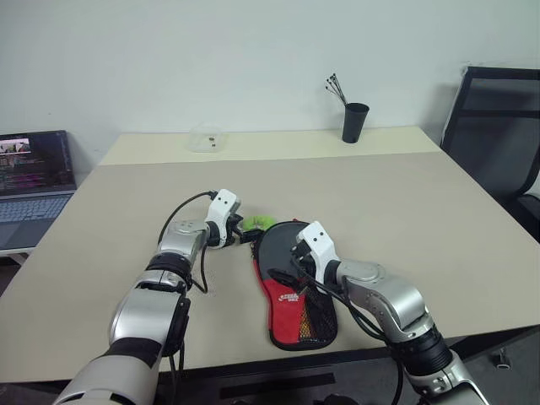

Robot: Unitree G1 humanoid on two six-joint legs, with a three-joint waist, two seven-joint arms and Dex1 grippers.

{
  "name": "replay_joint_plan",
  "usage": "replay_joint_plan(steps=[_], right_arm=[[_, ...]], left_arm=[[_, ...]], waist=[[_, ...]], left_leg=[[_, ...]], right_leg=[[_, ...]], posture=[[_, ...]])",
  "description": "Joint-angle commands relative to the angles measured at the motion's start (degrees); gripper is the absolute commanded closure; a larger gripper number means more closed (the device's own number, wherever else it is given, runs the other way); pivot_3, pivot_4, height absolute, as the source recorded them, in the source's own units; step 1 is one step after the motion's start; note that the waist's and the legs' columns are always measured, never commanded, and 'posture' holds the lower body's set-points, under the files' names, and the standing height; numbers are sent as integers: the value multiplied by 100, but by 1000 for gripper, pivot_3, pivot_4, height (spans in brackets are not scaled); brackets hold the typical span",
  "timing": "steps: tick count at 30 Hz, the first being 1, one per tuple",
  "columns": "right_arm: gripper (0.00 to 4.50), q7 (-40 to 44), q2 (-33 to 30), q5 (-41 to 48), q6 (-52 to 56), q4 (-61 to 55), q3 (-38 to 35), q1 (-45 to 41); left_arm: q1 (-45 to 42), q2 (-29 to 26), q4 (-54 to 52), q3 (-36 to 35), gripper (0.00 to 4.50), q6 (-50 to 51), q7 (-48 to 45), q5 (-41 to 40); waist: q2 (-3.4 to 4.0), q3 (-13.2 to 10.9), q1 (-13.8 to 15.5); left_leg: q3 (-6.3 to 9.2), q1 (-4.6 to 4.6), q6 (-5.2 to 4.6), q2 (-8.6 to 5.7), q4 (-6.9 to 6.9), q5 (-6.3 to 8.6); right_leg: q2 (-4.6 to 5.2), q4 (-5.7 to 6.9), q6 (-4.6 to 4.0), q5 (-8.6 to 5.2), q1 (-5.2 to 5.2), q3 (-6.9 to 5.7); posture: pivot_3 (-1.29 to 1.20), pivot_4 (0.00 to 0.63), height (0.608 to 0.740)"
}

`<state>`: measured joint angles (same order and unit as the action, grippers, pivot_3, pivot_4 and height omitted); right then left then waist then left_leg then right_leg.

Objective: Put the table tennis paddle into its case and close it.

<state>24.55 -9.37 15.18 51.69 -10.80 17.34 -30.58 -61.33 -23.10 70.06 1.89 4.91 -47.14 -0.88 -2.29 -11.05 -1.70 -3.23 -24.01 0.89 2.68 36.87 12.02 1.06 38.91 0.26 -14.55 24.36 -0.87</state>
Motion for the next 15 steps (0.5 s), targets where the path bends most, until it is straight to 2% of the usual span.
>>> replay_joint_plan(steps=[1, 10, 15], right_arm=[[0, -33, 57, -16, -85, -123, -33, -30], [0, -177, 91, -206, -239, 11, -8, -54], [0, -255, 231, -411, -529, 567, 11, -184]], left_arm=[[-107, 75, 68, 23, 1317, -72, -59, 129], [23, 53, -51, -81, 4483, -256, -97, 108], [99, 15, -183, -125, 4483, -287, -166, 59]], waist=[[-1, 0, 0], [-1, 1, -1], [-1, 1, -8]], left_leg=[[0, 0, 0, 0, 1, 0], [0, 3, 0, 1, 5, 0], [-1, 4, 0, 1, 5, 0]], right_leg=[[0, 0, 0, 0, 0, 0], [0, 6, 2, 1, -2, 0], [0, 6, 2, 2, -2, 1]], posture=[[0, 150, 740], [0, 150, 740], [0, 150, 740]])
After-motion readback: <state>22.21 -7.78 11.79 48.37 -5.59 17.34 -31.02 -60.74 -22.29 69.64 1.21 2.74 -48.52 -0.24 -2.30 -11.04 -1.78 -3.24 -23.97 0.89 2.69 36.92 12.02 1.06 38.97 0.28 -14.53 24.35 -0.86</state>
